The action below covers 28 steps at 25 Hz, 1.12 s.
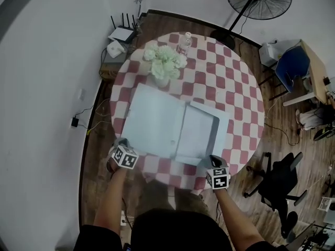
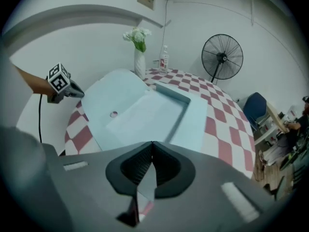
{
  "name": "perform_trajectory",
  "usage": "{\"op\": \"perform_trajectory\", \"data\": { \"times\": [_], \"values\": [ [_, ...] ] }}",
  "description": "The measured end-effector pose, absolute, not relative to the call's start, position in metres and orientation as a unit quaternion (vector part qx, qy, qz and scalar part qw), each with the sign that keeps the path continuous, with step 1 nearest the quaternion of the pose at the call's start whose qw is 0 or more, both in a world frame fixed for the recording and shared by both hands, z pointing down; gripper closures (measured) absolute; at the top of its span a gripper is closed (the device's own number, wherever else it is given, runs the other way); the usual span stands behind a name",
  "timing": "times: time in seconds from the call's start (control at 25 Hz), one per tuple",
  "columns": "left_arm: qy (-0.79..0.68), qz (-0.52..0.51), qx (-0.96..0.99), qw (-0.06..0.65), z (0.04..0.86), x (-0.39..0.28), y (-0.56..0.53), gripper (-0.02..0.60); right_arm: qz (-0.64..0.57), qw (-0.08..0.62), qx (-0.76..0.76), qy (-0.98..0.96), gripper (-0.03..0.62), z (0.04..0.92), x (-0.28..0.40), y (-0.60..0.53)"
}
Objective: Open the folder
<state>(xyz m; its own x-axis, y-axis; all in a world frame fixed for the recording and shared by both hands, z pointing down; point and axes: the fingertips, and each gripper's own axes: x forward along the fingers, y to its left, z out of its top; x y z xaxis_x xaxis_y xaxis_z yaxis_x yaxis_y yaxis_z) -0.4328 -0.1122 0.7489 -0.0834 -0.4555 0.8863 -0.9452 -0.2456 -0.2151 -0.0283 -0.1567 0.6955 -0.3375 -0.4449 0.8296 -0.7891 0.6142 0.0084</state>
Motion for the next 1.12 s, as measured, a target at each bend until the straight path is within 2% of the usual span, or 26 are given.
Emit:
{"op": "perform_trajectory", "data": {
  "times": [0.24,0.48,0.72,0.92,1.12],
  "values": [
    [-0.572,0.445,0.627,0.286,0.751,-0.434,-0.112,0.578,0.217,0.350,0.299,-0.861,0.592,0.686,-0.176,-0.179],
    [-0.584,0.408,0.628,0.312,0.752,-0.437,-0.115,0.578,0.244,0.356,0.215,-0.876,0.594,0.717,-0.282,-0.206],
    [-0.592,0.346,0.634,0.358,0.747,-0.443,-0.109,0.578,0.246,0.379,0.187,-0.872,0.592,0.749,-0.311,-0.212],
    [-0.552,0.289,0.685,0.378,0.727,-0.422,-0.106,0.578,0.256,0.365,0.196,-0.873,0.592,0.761,-0.316,-0.213],
    [-0.544,0.256,0.723,0.340,0.706,-0.397,-0.134,0.578,0.268,0.365,0.196,-0.870,0.592,0.762,-0.315,-0.212]
  ]
}}
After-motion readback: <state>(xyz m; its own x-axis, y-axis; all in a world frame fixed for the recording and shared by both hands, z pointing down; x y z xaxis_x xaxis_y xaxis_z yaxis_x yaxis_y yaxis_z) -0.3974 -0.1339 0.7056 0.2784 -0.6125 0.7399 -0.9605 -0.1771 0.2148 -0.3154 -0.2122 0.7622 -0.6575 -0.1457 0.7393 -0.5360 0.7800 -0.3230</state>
